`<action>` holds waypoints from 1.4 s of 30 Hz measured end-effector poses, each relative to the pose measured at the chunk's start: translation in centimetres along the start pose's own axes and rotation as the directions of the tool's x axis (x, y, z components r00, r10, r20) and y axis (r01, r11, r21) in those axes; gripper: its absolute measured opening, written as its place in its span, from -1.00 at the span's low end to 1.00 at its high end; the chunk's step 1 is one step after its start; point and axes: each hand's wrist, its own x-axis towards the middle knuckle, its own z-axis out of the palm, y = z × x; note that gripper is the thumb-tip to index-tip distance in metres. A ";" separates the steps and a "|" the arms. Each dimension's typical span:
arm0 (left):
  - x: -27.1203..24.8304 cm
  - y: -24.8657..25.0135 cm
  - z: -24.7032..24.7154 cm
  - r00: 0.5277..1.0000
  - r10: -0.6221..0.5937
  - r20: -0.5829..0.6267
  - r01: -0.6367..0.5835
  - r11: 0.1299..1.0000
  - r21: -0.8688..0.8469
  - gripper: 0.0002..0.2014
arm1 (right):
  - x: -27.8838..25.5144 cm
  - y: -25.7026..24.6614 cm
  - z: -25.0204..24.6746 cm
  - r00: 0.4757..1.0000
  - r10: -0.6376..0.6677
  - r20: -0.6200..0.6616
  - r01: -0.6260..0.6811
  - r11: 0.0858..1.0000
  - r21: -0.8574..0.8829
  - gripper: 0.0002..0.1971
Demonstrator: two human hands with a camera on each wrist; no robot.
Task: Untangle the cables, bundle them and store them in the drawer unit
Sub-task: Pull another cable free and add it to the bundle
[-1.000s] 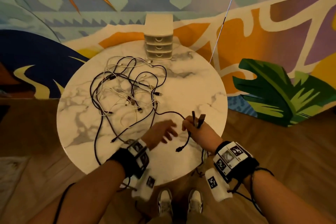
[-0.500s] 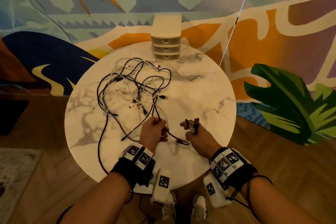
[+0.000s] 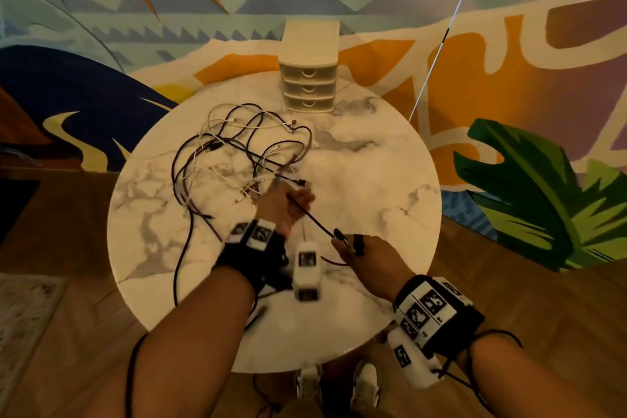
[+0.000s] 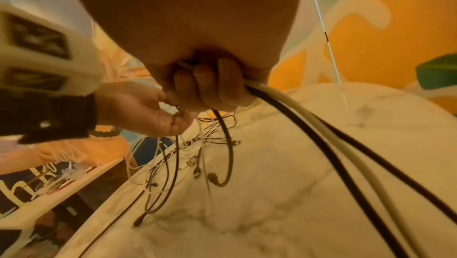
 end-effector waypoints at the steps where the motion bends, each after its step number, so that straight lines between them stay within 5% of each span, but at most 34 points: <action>1: 1.2 1.0 0.0 0.999 0.010 -0.039 -0.011 0.999 -0.047 -0.76 | -0.3 0.3 -0.3 1.000 -0.005 -0.008 0.005 1.000 -0.010 -0.66; 8: 2.8 -2.0 -3.1 0.984 -0.152 -0.097 0.174 0.941 0.289 -0.76 | -0.9 4.8 -3.7 0.980 -0.001 -0.198 -0.009 0.999 -0.050 -0.77; 14: 3.5 2.6 -0.9 0.992 0.028 -0.125 -0.036 0.997 -0.061 -0.71 | -0.2 5.3 -6.0 0.938 -0.062 -0.340 0.042 0.997 -0.067 -0.76; 18: 4.0 -0.4 -3.7 0.968 -0.113 -0.225 0.137 0.986 0.093 -0.79 | 0.5 6.5 -6.4 0.880 0.033 -0.474 -0.026 0.999 0.021 -0.73; 20: 3.7 -1.9 -5.1 0.966 -0.173 -0.191 0.201 0.970 0.138 -0.75 | 0.7 8.3 -6.7 0.864 0.147 -0.482 -0.154 0.988 0.025 -0.71; 23: 1.8 -1.5 -4.8 0.987 -0.127 -0.103 0.140 0.982 0.128 -0.75 | 0.9 9.8 -6.9 0.862 0.233 -0.450 -0.263 0.965 -0.003 -0.75; 25: -0.1 -1.0 -3.8 0.996 -0.090 -0.009 0.091 0.988 0.127 -0.79 | 0.9 9.4 -6.9 0.857 0.169 -0.486 -0.228 0.972 -0.064 -0.82; 27: -1.9 -1.1 -2.8 0.991 -0.098 0.092 0.082 0.983 0.167 -0.82 | 0.8 7.5 -6.3 0.865 0.013 -0.501 -0.062 0.995 -0.081 -0.76; 30: -3.5 -2.9 -1.1 0.975 -0.137 0.178 0.076 0.947 0.311 -0.87 | 0.6 3.1 -3.6 0.940 -0.190 -0.283 0.176 0.982 -0.074 -0.76; 33: -3.8 -4.0 -0.2 0.980 -0.090 0.176 0.005 0.903 0.430 -0.89 | 1.2 0.1 -1.1 0.999 -0.036 -0.009 0.037 0.999 0.030 -0.74; 42: -2.3 -3.5 -0.3 0.992 0.028 0.121 -0.070 0.933 0.354 -0.90 | 1.4 2.1 -0.2 0.990 0.035 0.135 -0.044 0.997 0.065 -0.73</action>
